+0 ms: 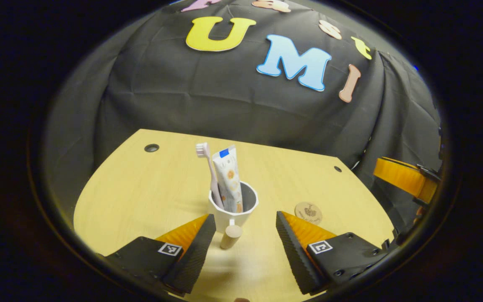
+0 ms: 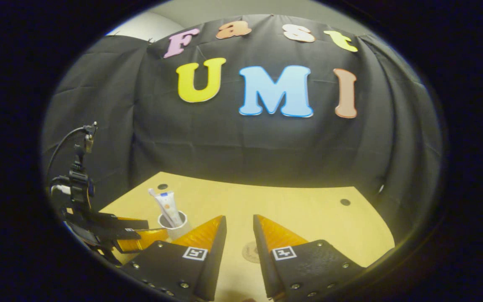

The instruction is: Put the toothbrush and toothpaste on the desktop into the cup, then pick up the cup and place it on the coaster on the desktop.

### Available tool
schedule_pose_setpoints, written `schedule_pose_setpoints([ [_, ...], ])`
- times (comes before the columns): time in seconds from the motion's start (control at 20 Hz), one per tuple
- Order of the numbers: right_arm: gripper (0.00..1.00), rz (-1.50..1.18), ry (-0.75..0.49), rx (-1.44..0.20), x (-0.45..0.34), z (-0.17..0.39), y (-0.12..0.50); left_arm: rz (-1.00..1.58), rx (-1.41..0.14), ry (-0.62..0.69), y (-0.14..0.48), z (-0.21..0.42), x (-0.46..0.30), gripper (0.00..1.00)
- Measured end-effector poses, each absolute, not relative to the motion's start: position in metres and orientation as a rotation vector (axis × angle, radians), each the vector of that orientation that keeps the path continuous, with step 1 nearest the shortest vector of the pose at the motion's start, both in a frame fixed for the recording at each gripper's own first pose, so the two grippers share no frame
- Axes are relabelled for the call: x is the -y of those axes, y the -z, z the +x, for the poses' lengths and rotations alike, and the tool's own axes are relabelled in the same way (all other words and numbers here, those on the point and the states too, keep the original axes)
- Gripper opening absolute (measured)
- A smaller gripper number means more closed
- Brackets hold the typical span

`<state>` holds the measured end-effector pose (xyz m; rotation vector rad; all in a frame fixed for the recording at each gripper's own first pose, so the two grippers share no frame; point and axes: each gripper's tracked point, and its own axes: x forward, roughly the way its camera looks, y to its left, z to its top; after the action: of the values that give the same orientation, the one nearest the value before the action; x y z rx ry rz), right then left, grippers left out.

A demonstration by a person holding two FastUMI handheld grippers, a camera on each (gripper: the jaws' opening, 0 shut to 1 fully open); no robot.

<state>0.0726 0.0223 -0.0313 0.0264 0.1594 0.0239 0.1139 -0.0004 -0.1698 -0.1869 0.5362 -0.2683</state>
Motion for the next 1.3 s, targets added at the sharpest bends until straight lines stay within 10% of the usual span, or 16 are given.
schedule_pose_setpoints([
  [0.45, 0.41, -0.007, 0.148, -0.162, 0.037, 0.033, 0.037, -0.152, -0.666, 0.267, 0.193, 0.126, 0.004, 0.94],
  [0.9, 0.42, 0.115, 0.058, -0.210, 0.022, 0.029, 0.048, -0.125, -0.742, 0.248, 0.209, 0.127, 0.004, 0.94],
  [1.0, 0.98, 0.140, 0.044, -0.223, 0.021, 0.035, 0.051, -0.127, -0.753, 0.243, 0.213, 0.127, 0.004, 0.94],
  [1.3, 0.99, 0.176, 0.038, -0.249, 0.019, 0.034, 0.057, -0.095, -0.828, 0.221, 0.230, 0.129, -0.002, 1.00],
])
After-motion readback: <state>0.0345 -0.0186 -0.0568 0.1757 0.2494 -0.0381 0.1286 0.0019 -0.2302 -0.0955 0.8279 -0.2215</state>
